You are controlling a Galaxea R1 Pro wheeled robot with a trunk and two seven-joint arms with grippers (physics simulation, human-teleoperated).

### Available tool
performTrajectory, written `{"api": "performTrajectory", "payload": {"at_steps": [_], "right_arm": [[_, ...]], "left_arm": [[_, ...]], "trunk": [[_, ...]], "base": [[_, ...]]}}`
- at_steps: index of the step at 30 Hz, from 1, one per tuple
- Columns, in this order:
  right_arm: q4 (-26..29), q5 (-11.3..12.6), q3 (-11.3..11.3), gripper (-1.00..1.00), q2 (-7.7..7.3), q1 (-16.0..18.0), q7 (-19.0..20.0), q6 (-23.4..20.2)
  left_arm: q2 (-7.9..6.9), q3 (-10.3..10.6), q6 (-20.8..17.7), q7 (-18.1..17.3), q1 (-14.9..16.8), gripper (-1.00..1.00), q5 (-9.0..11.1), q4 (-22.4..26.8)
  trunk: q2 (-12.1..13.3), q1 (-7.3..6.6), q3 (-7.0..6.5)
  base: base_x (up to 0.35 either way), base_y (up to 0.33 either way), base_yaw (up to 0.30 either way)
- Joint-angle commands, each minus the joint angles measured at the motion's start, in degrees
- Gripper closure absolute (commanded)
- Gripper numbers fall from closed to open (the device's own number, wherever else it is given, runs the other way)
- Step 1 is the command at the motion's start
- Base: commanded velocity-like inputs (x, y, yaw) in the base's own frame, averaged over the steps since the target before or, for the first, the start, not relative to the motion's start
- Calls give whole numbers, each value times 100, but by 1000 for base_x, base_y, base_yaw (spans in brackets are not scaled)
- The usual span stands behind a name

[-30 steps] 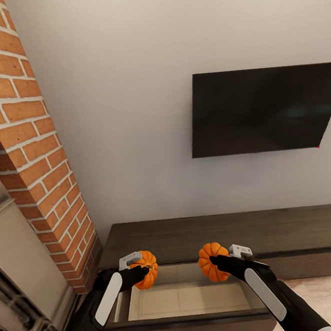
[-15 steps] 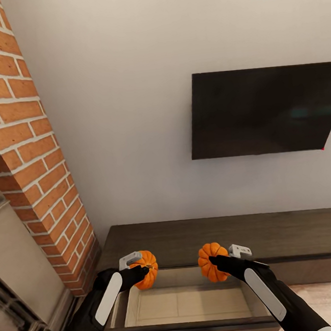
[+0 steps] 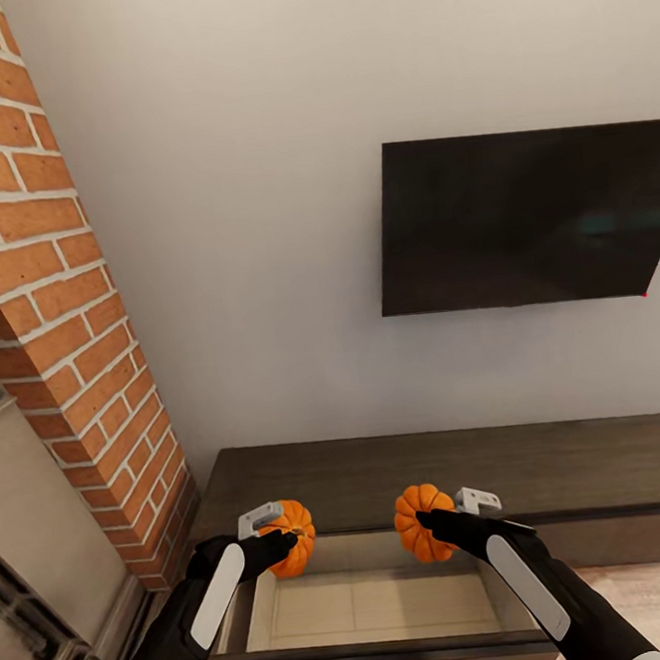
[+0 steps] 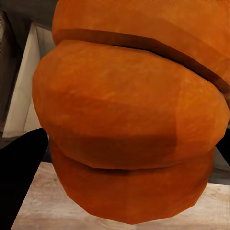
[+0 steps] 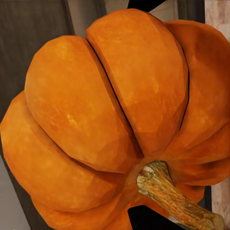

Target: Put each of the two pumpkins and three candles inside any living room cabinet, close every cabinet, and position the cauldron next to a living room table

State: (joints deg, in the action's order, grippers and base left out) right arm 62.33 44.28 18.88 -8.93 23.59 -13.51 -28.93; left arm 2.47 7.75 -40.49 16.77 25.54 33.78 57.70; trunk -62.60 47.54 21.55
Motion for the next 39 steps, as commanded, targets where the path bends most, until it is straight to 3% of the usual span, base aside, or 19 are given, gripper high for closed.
{"api": "performTrajectory", "payload": {"at_steps": [1,5,12,17,23,30,35,39], "right_arm": [[7,65,19,100,-1,5,-64,-6],[1,54,25,100,4,5,-64,-24],[-16,9,36,100,-5,5,-64,-35],[-10,-4,46,100,-18,5,-64,-42],[8,-26,68,100,-13,5,-78,-57],[8,-40,85,100,-14,5,-133,-220],[-32,-36,99,100,-13,32,-762,-455],[-44,-38,166,100,-5,61,-1247,-471]], "left_arm": [[-1,8,-8,68,4,100,56,6],[7,9,0,87,4,100,56,37],[53,33,11,116,4,100,57,21],[192,136,260,146,4,100,-7,-7],[214,165,320,168,4,100,-33,-13],[252,199,328,802,4,100,-24,-13],[352,226,362,959,4,100,-25,-13],[393,559,490,1191,4,100,22,-13]], "trunk": [[-5,0,7],[-5,0,7],[-286,154,133],[-486,264,222],[-727,396,330],[-1007,550,456],[-1208,659,546],[-1368,747,617]], "base": [[0,0,0],[0,0,0],[0,0,0],[0,0,0],[0,0,0],[0,0,0],[0,0,0],[0,0,0]]}}
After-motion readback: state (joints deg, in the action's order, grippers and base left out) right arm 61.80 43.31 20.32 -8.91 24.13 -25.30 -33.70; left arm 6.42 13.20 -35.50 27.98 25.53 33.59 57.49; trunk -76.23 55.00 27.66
